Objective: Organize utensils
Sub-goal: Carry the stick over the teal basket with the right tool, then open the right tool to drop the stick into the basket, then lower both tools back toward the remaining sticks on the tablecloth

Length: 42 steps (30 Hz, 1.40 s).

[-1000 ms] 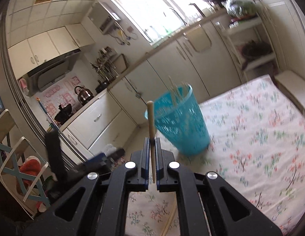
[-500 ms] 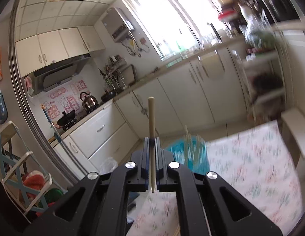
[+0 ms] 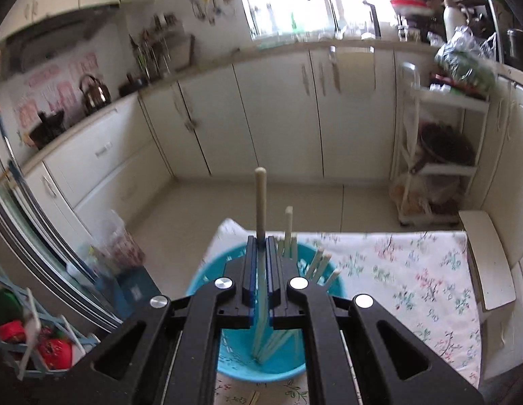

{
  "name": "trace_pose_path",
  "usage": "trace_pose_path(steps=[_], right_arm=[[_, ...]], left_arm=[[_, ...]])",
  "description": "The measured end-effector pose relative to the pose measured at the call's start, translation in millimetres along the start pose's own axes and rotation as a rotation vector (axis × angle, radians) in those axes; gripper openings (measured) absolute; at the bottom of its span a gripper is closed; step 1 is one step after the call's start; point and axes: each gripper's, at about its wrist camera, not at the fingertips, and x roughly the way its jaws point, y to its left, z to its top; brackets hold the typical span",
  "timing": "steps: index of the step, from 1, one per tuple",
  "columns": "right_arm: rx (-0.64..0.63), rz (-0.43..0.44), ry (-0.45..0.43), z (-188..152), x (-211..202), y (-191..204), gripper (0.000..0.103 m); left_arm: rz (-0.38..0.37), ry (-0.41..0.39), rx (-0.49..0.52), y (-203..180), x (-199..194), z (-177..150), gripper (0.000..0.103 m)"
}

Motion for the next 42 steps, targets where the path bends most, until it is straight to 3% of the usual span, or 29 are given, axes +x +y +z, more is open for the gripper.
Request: trace_pose_path(steps=[3, 8, 15, 23, 28, 33, 42], right_arm=[[0.026, 0.011, -0.049, -12, -18, 9, 0.008], [0.017, 0.035, -0.138, -41, -69, 29, 0.024], [0.073, 0.052, -0.124, -99, -102, 32, 0.032], [0.129, 0.011, -0.032, -170, -92, 28, 0.034], [0.103, -0.061, -0.033, -204, -90, 21, 0.034], [0.121, -0.104, -0.018, -214, -85, 7, 0.034], [0.114, -0.095, -0.015, -219, -84, 6, 0.034]], left_arm=[[0.011, -0.013, -0.013, 6, -12, 1, 0.088], [-0.002, -0.027, -0.051, 10, -28, 1, 0.089], [-0.04, -0.06, 0.021, -13, -51, -6, 0.091], [-0.055, -0.062, 0.016, -16, -65, -12, 0.092], [-0.06, -0.07, 0.022, -20, -70, -11, 0.092], [-0.06, -0.068, 0.029, -23, -72, -12, 0.092], [-0.057, -0.054, 0.043, -29, -70, -15, 0.092]])
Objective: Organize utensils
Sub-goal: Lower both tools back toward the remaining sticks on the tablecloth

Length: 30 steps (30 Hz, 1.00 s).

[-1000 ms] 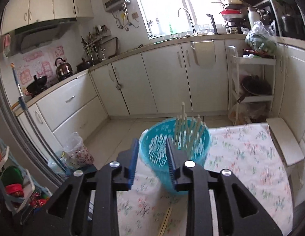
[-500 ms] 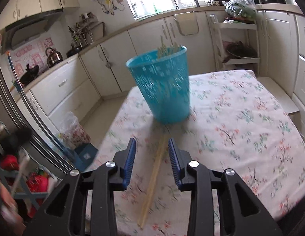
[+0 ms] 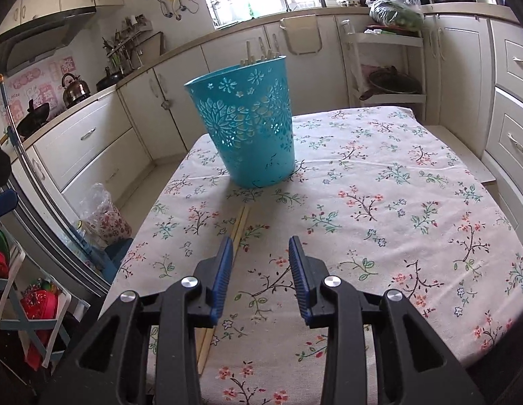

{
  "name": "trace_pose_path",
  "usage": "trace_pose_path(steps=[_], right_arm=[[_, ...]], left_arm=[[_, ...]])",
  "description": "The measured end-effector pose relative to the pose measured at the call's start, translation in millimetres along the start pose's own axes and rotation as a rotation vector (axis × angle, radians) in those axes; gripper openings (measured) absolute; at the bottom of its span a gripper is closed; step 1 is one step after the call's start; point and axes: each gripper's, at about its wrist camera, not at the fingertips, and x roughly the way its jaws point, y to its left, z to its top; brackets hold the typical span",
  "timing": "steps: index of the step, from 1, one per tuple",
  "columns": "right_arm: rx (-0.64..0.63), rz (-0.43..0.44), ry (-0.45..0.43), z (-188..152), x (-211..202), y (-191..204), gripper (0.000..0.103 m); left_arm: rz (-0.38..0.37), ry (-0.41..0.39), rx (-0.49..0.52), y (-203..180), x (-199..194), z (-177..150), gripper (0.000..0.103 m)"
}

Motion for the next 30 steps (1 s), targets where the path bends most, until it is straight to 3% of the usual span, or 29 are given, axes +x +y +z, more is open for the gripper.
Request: trace_pose_path(steps=[30], right_arm=[[-0.019, 0.008, -0.013, -0.2, -5.2, 2.9, 0.034]], left_arm=[[0.027, 0.029, -0.001, 2.2, 6.4, -4.1, 0.092]])
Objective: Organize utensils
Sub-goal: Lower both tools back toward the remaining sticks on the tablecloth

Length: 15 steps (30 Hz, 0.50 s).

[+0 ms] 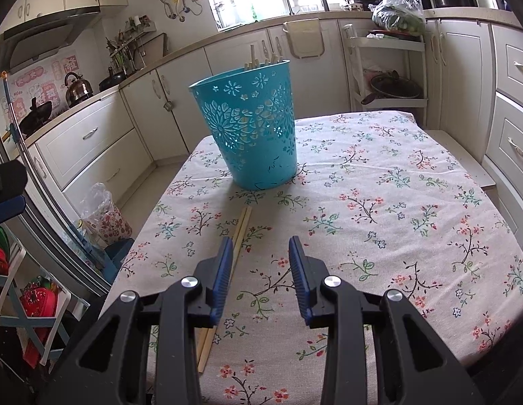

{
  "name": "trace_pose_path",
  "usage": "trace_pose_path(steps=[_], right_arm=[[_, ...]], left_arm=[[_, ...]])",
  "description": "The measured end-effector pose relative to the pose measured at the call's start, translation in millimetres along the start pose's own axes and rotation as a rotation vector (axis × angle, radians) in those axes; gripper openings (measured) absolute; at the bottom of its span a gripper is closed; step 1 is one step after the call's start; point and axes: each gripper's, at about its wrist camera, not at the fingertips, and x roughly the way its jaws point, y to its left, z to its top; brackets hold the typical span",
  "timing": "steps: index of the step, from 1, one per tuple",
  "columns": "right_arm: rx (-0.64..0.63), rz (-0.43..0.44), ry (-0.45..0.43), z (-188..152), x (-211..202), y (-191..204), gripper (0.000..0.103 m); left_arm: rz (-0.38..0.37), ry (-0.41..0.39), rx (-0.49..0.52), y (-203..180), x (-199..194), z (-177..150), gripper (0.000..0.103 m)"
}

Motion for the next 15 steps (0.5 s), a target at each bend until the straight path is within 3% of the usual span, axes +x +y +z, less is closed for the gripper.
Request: trace_pose_path(steps=[8, 10, 15], right_arm=[[-0.028, 0.068, 0.052, -3, 7, 9, 0.034], [-0.035, 0.064, 0.071, -4, 11, 10, 0.029], [-0.049, 0.059, 0.098, -5, 20, 15, 0.029]], left_arm=[[0.03, 0.011, -0.048, 26, 5, 0, 0.092], [0.038, 0.022, -0.064, 33, 9, -2, 0.092], [0.044, 0.053, -0.081, 39, 20, -7, 0.092]])
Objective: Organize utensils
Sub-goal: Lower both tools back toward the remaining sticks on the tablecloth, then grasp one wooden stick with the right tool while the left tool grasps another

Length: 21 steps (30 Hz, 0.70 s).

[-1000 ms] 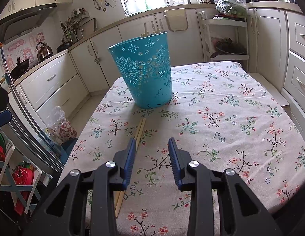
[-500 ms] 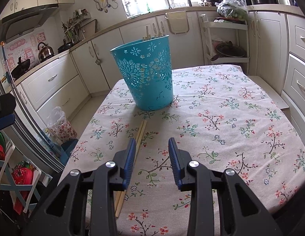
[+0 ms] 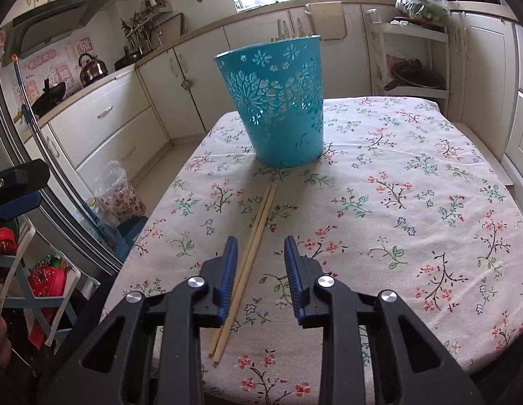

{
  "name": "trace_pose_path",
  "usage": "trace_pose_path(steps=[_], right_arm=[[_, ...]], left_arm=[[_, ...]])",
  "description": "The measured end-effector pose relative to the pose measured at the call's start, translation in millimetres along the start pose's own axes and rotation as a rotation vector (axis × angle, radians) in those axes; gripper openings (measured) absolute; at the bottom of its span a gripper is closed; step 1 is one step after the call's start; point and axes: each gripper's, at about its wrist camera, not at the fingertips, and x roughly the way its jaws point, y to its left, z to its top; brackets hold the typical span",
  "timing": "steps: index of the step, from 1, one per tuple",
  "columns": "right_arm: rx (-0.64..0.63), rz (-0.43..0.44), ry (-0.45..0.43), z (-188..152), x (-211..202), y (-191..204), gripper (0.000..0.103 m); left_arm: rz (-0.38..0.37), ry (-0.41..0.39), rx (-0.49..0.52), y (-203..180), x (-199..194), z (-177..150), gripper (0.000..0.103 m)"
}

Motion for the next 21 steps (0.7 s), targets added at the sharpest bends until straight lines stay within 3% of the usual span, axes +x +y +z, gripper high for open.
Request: trace_pose_path(steps=[15, 21], right_arm=[[0.004, -0.047, 0.162, 23, 70, -1, 0.017], [-0.043, -0.062, 0.159, 24, 76, 0, 0.016]], left_arm=[[-0.002, 0.067, -0.002, 1, 27, -7, 0.092], [-0.002, 0.101, -0.002, -2, 44, -9, 0.092]])
